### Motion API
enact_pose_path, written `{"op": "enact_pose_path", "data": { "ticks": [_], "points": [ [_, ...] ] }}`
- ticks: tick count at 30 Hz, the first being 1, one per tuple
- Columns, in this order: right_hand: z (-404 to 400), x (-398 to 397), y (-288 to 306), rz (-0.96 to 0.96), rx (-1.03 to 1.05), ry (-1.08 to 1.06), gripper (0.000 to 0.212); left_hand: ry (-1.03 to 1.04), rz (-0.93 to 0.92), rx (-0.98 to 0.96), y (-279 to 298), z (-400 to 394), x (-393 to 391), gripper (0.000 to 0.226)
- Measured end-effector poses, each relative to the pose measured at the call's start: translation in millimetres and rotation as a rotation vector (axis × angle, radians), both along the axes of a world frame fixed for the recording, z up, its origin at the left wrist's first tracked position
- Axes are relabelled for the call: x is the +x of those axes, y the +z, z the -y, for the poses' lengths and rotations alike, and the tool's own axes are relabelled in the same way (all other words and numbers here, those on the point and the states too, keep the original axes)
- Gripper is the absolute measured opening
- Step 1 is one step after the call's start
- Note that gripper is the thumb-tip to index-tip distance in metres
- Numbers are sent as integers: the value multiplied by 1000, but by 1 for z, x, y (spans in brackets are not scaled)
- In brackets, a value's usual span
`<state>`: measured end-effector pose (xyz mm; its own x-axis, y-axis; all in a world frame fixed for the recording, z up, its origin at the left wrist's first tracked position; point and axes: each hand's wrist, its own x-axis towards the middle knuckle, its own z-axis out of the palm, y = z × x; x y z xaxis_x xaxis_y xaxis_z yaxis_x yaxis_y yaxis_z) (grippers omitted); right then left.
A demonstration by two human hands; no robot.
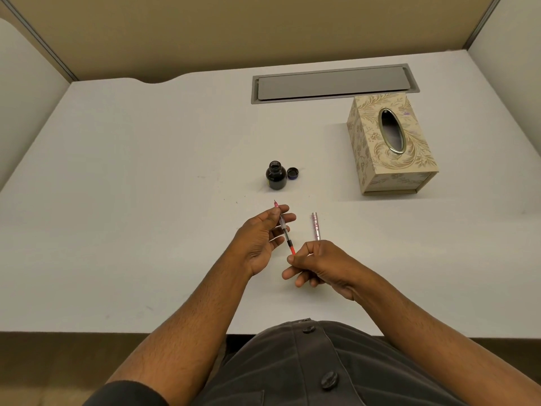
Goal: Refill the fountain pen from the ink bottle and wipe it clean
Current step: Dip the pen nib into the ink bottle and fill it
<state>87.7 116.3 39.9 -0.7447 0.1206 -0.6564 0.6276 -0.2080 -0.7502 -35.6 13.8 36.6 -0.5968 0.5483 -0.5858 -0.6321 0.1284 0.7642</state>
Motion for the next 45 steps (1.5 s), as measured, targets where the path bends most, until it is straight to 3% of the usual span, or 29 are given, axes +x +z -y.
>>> {"op": "enact_pose_path", "data": {
  "ticks": [13,20,29,37,45],
  "points": [
    [0,2,6,-2,-90,16,30,5,5,0,-2,0,-2,23],
    [0,3,5,-9,-14,0,11,2,7,7,1,-1,0,23],
    [0,4,5,-19,-117,8,27,-10,10,17,0,0,1,23],
    [3,5,2,-38,3,3,10,-21,0,30,2,2,4,23],
    [4,8,3,-24,-114,-1,29,-18,6,23,0,4,6,23]
  ]
}}
